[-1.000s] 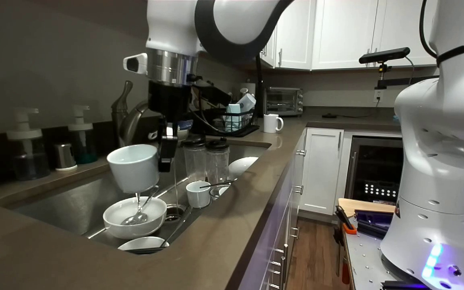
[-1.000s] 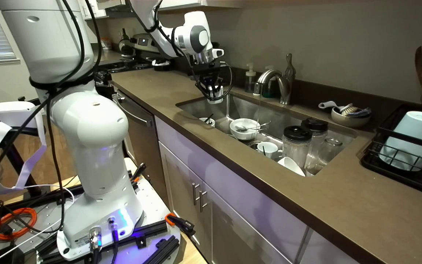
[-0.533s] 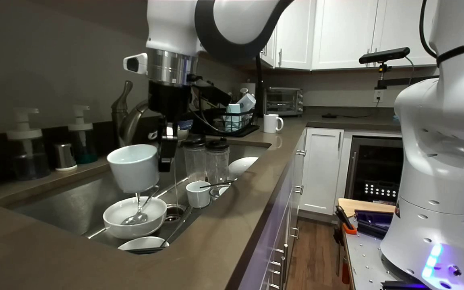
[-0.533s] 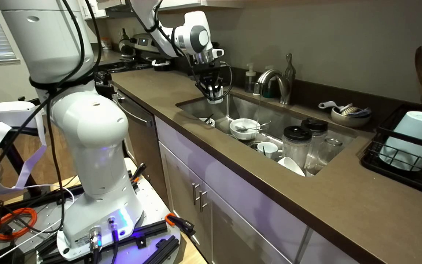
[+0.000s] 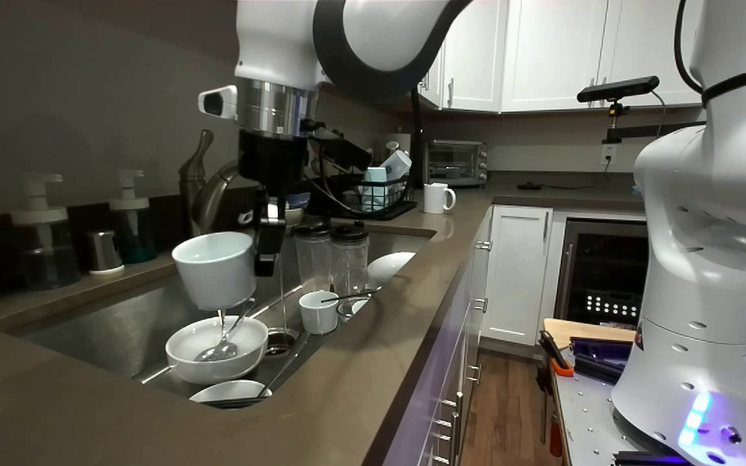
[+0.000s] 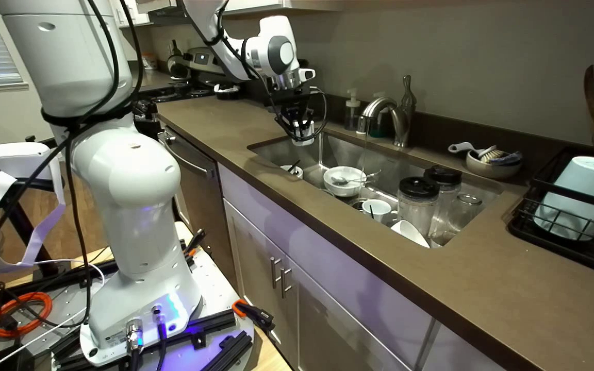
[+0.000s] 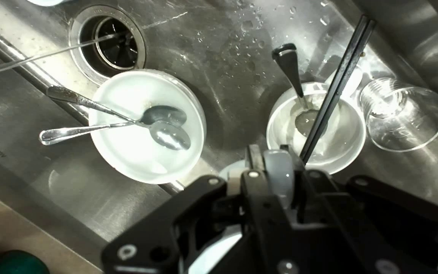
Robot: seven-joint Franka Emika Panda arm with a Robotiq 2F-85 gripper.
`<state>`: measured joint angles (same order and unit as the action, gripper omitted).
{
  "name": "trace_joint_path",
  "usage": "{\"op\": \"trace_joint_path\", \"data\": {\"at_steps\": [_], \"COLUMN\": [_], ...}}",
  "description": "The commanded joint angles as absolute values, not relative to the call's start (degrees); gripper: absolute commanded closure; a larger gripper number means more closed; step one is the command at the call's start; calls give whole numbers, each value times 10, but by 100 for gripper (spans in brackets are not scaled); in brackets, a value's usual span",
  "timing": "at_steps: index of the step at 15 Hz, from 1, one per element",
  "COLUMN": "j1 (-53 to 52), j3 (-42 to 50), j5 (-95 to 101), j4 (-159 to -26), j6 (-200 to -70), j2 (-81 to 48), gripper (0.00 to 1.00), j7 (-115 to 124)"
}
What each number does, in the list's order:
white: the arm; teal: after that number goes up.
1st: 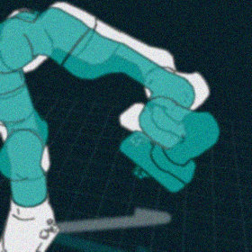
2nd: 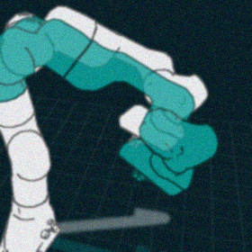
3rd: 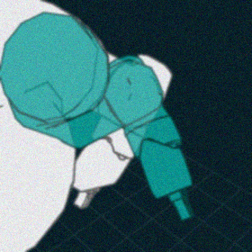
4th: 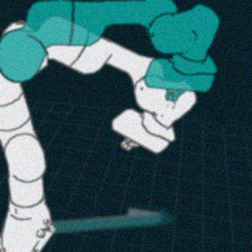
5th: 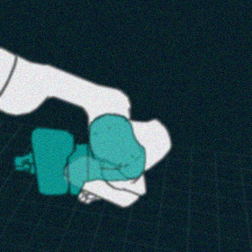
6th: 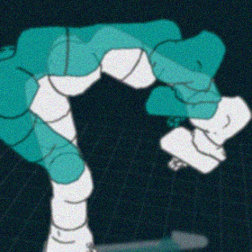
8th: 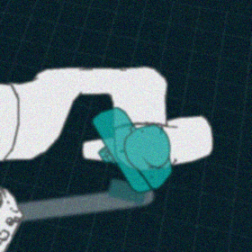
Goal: Take the smaller mug on the counter, fill it with water and place it on the left side of the counter
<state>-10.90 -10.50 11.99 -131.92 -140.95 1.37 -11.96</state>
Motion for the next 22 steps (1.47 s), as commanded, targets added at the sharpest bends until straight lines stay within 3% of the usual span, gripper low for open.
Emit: {"op": "trace_joint_path", "data": {"at_steps": [1, 2, 3, 10, 11, 22], "j1": [-110, -111, -108, -109, -109, -128], "j3": [-107, -108, -106, -108, -108, -129], "j5": [116, 104, 118, 116, 116, 94], "j4": [-1317, -1317, -1321, -1321, -1321, -1309], "j6": [-1407, -1408, -1407, -1407, -1407, -1403], "j2": [13, 9, 9, 1, 1, 3], "gripper": [96, 96, 84, 84, 96, 96], "j7": [-126, -140, -120, -121, -121, -157]}}
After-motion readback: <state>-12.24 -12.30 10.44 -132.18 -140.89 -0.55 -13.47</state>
